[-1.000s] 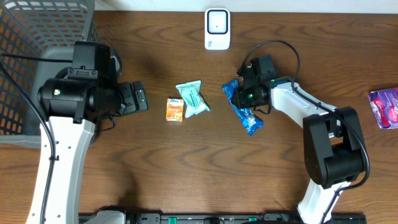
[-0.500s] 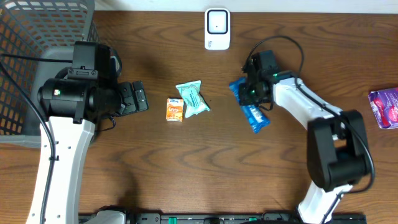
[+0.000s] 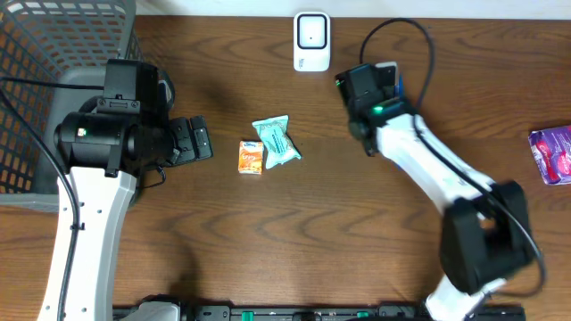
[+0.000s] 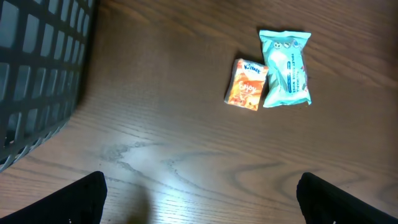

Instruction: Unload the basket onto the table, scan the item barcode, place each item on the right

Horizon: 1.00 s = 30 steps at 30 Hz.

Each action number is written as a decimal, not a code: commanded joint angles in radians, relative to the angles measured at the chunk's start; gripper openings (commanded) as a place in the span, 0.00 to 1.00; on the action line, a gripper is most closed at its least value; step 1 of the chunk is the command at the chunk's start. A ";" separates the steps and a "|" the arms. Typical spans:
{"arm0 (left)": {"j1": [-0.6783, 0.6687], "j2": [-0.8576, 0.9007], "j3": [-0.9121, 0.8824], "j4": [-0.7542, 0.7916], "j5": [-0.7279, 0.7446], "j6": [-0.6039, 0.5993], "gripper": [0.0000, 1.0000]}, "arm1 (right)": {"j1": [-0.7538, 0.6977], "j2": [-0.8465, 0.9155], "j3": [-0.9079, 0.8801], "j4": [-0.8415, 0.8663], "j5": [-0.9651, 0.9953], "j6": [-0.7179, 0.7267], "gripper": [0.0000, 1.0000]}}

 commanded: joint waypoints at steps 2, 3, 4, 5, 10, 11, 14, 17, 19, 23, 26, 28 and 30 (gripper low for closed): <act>0.003 -0.002 0.020 -0.003 -0.006 0.013 0.98 | 0.033 0.144 -0.013 0.003 0.320 0.020 0.07; 0.003 -0.002 0.020 -0.003 -0.006 0.013 0.98 | 0.041 0.173 -0.013 0.003 0.343 0.020 0.08; 0.003 -0.002 0.020 -0.003 -0.006 0.013 0.98 | 0.050 0.198 -0.013 0.002 0.355 0.016 0.11; 0.003 -0.002 0.020 -0.003 -0.006 0.013 0.98 | 0.059 0.220 -0.013 0.002 0.355 0.014 0.17; 0.003 -0.002 0.020 -0.003 -0.006 0.013 0.98 | 0.134 0.255 -0.011 0.002 0.224 0.024 0.51; 0.003 -0.002 0.020 -0.003 -0.006 0.013 0.98 | 0.149 0.245 -0.007 0.001 0.178 0.037 0.57; 0.003 -0.002 0.020 -0.003 -0.006 0.013 0.98 | 0.172 0.190 0.010 0.003 0.023 0.092 0.64; 0.003 -0.002 0.020 -0.003 -0.006 0.013 0.98 | 0.158 0.112 0.031 0.014 -0.096 0.111 0.65; 0.003 -0.002 0.020 -0.003 -0.006 0.013 0.98 | 0.133 0.048 0.043 0.017 -0.126 0.111 0.71; 0.003 -0.002 0.020 -0.003 -0.006 0.013 0.98 | 0.053 -0.069 0.046 0.005 -0.179 0.110 0.78; 0.003 -0.002 0.020 -0.003 -0.006 0.013 0.98 | -0.030 -0.125 0.046 -0.035 -0.281 0.082 0.81; 0.003 -0.002 0.020 -0.003 -0.006 0.013 0.98 | -0.080 -0.133 0.046 -0.057 -0.385 -0.012 0.83; 0.003 -0.002 0.020 -0.003 -0.006 0.013 0.98 | -0.119 -0.123 0.040 -0.080 -0.467 -0.147 0.88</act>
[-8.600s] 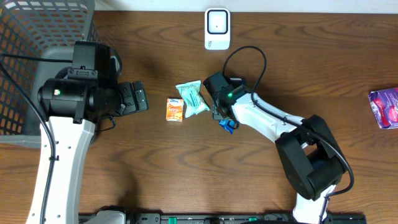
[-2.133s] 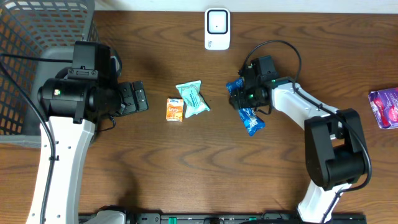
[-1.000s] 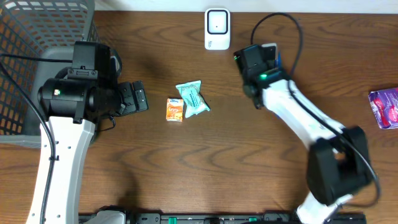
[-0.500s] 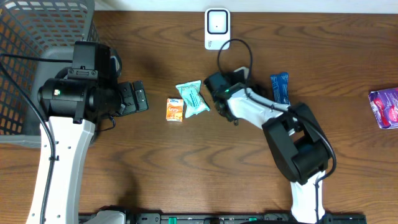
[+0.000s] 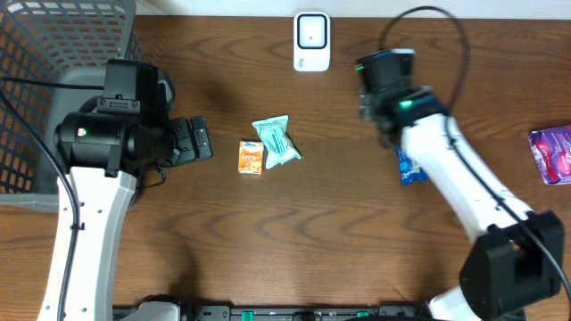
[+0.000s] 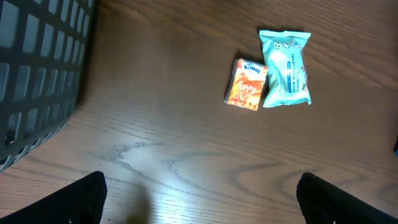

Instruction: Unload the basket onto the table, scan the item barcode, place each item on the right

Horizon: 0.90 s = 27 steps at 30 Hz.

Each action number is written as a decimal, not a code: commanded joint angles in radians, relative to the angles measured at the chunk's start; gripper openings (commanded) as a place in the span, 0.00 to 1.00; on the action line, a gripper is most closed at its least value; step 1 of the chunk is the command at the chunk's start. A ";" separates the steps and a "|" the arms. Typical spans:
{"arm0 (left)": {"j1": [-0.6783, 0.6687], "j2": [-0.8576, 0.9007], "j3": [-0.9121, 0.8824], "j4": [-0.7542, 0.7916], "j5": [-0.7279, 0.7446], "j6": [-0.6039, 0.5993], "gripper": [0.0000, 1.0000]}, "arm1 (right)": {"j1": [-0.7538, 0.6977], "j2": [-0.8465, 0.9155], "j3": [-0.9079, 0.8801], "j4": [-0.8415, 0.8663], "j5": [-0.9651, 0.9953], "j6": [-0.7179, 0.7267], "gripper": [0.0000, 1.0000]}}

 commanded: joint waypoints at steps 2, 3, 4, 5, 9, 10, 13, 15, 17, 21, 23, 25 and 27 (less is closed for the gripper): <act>0.003 -0.002 0.020 -0.003 -0.006 0.013 0.98 | -0.052 0.042 -0.022 -0.041 -0.180 -0.227 0.89; 0.003 -0.002 0.020 -0.003 -0.006 0.013 0.98 | -0.054 0.052 -0.032 -0.047 -0.173 -0.240 0.89; 0.003 -0.002 0.020 -0.003 -0.006 0.013 0.98 | -0.054 0.062 -0.043 -0.051 -0.162 -0.244 0.89; 0.003 -0.002 0.020 -0.003 -0.006 0.013 0.98 | -0.050 0.076 -0.056 -0.050 -0.151 -0.244 0.89; 0.003 -0.002 0.020 -0.003 -0.006 0.013 0.98 | -0.027 0.138 -0.077 -0.042 -0.102 -0.238 0.75; 0.003 -0.002 0.020 -0.003 -0.006 0.013 0.98 | -0.019 0.157 -0.079 -0.042 -0.069 -0.219 0.73; 0.003 -0.002 0.020 -0.003 -0.006 0.013 0.98 | 0.006 0.220 -0.080 -0.052 0.062 -0.166 0.73; 0.003 -0.002 0.020 -0.003 -0.006 0.013 0.98 | 0.020 0.261 -0.080 -0.063 0.128 -0.133 0.73; 0.003 -0.002 0.020 -0.003 -0.006 0.013 0.98 | 0.033 0.301 -0.080 -0.076 0.182 -0.103 0.72; 0.003 -0.002 0.020 -0.003 -0.006 0.013 0.98 | 0.049 0.367 -0.081 -0.092 0.289 -0.037 0.73; 0.003 -0.002 0.020 -0.003 -0.006 0.013 0.98 | 0.049 0.399 -0.081 -0.095 0.328 -0.027 0.73; 0.003 -0.002 0.020 -0.003 -0.006 0.013 0.98 | 0.045 0.426 -0.081 -0.097 0.364 -0.013 0.73; 0.003 -0.002 0.020 -0.003 -0.006 0.013 0.98 | 0.034 0.451 -0.081 -0.094 0.368 -0.005 0.72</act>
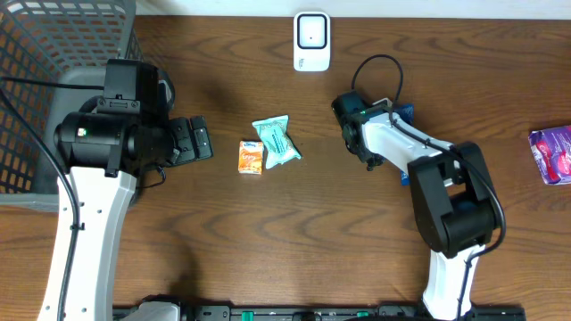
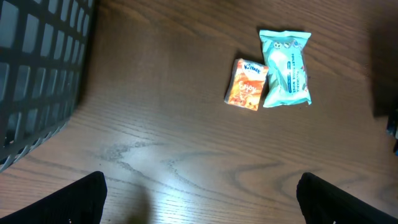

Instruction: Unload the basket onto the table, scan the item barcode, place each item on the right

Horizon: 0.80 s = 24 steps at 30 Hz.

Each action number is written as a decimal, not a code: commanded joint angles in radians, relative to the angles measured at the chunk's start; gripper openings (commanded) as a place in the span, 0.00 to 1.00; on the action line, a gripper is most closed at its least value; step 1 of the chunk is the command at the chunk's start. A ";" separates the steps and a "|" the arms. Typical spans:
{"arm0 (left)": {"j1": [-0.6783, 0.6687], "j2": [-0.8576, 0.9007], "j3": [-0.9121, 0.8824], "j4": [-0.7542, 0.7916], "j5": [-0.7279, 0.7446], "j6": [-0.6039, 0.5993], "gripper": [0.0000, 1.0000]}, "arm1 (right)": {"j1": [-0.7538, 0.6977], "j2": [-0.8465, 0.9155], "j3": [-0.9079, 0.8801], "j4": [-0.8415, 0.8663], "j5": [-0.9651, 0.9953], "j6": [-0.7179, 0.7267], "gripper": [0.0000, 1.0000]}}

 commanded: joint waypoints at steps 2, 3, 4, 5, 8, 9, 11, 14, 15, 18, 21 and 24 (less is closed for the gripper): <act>0.002 -0.002 0.020 -0.003 -0.006 0.013 0.98 | -0.029 0.097 -0.012 0.004 0.020 0.065 0.71; 0.002 -0.002 0.020 -0.003 -0.006 0.013 0.98 | -0.036 0.106 -0.012 0.006 0.006 0.064 0.70; 0.002 -0.002 0.020 -0.003 -0.006 0.013 0.98 | -0.042 0.116 -0.012 0.011 -0.015 0.064 0.71; 0.002 -0.002 0.020 -0.003 -0.006 0.013 0.98 | -0.049 0.122 -0.013 0.016 -0.040 0.064 0.70; 0.002 -0.002 0.020 -0.003 -0.006 0.013 0.98 | -0.061 0.130 -0.013 0.036 -0.082 0.064 0.45; 0.002 -0.002 0.020 -0.003 -0.006 0.013 0.98 | -0.063 0.130 -0.013 0.044 -0.095 0.064 0.36; 0.002 -0.002 0.020 -0.003 -0.006 0.013 0.98 | -0.062 0.127 -0.008 0.056 -0.122 0.064 0.18; 0.002 -0.002 0.020 -0.003 -0.006 0.013 0.98 | -0.055 0.124 0.018 0.047 -0.166 0.064 0.05; 0.002 -0.002 0.020 -0.003 -0.006 0.013 0.98 | -0.053 0.121 0.029 0.039 -0.181 0.064 0.02; 0.002 -0.002 0.020 -0.003 -0.006 0.013 0.98 | -0.053 0.100 0.082 -0.003 -0.250 0.064 0.01; 0.002 -0.002 0.020 -0.003 -0.006 0.013 0.98 | -0.054 0.060 0.142 -0.042 -0.337 0.064 0.01; 0.002 -0.002 0.020 -0.003 -0.006 0.013 0.98 | -0.055 0.006 0.212 -0.079 -0.459 0.060 0.01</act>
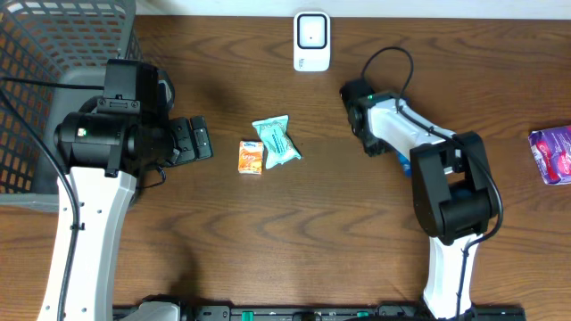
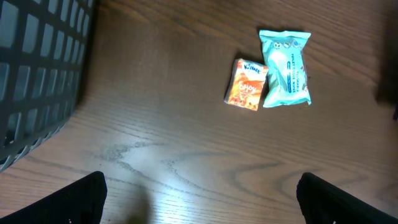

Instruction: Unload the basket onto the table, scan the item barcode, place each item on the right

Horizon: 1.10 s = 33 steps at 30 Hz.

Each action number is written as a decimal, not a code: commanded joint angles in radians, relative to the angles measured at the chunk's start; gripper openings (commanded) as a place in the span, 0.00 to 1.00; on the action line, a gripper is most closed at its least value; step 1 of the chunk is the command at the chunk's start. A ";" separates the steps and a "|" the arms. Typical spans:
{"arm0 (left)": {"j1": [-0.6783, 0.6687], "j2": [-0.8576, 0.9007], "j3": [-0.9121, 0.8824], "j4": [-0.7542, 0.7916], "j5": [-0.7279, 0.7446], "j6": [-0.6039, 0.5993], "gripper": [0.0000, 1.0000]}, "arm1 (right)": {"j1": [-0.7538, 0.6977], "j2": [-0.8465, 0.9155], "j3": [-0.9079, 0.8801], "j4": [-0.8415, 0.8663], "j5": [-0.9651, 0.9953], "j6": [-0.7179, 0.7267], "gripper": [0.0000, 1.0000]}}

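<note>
The white barcode scanner [image 1: 311,40] stands at the table's far edge. An orange packet [image 1: 251,156] [image 2: 246,84] and a teal packet [image 1: 274,141] [image 2: 286,60] lie side by side mid-table. My left gripper [image 1: 198,141] [image 2: 199,208] hovers left of them, open, with nothing between its fingers. My right arm is folded, its wrist [image 1: 359,96] to the right of the teal packet. A sliver of a blue packet [image 1: 403,161] shows under its forearm. The right jaws are hidden beneath the arm.
A grey wire basket [image 1: 53,45] [image 2: 37,68] fills the far left corner. A purple packet [image 1: 553,153] lies at the right edge. The right arm's cable loops above its wrist, near the scanner.
My right arm's wrist has shifted a little farther back and to the right. The blue patch seen beside its far end no longer shows. The left arm and both packets are unchanged.
First the right wrist was just right of the scanner with something blue at it. Then the arm stretched long, with a blue packet beside its forearm. After that it stood folded near the teal packet, and it stays folded now. The left gripper stayed open.
</note>
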 commanded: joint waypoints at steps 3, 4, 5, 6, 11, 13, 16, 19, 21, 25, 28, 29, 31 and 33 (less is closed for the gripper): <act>0.003 -0.002 0.020 -0.003 -0.006 0.013 0.98 | -0.006 -0.117 0.115 -0.021 -0.420 -0.024 0.02; 0.003 -0.002 0.020 -0.003 -0.006 0.013 0.98 | -0.011 -0.136 0.127 -0.017 -0.486 -0.031 0.02; 0.003 -0.002 0.020 -0.003 -0.006 0.013 0.98 | -0.015 -0.154 0.135 -0.011 -0.553 -0.031 0.01; 0.003 -0.002 0.020 -0.003 -0.006 0.013 0.98 | -0.022 -0.171 0.138 0.003 -0.640 -0.032 0.01; 0.003 -0.002 0.020 -0.003 -0.006 0.013 0.98 | -0.065 -0.186 0.137 0.060 -1.019 -0.032 0.01; 0.003 -0.002 0.020 -0.003 -0.006 0.013 0.98 | -0.084 -0.175 0.126 0.082 -1.153 -0.027 0.01; 0.003 -0.002 0.020 -0.003 -0.006 0.013 0.98 | -0.106 -0.165 0.074 0.155 -1.311 0.010 0.01; 0.003 -0.002 0.020 -0.003 -0.006 0.013 0.98 | -0.120 -0.157 -0.002 0.253 -1.397 0.084 0.01; 0.003 -0.002 0.020 -0.003 -0.006 0.013 0.98 | -0.132 -0.157 -0.068 0.342 -1.463 0.139 0.01; 0.003 -0.002 0.020 -0.003 -0.006 0.013 0.98 | -0.162 -0.157 -0.190 0.491 -1.544 0.267 0.01; 0.003 -0.002 0.020 -0.003 -0.006 0.013 0.98 | -0.211 -0.157 -0.255 0.508 -1.542 0.314 0.03; 0.003 -0.002 0.020 -0.003 -0.006 0.013 0.98 | -0.229 -0.157 -0.275 0.509 -1.540 0.322 0.04; 0.003 -0.002 0.020 -0.003 -0.006 0.013 0.98 | -0.267 -0.157 -0.309 0.507 -1.527 0.331 0.11; 0.003 -0.002 0.020 -0.003 -0.006 0.013 0.98 | -0.306 -0.157 -0.336 0.489 -1.506 0.331 0.19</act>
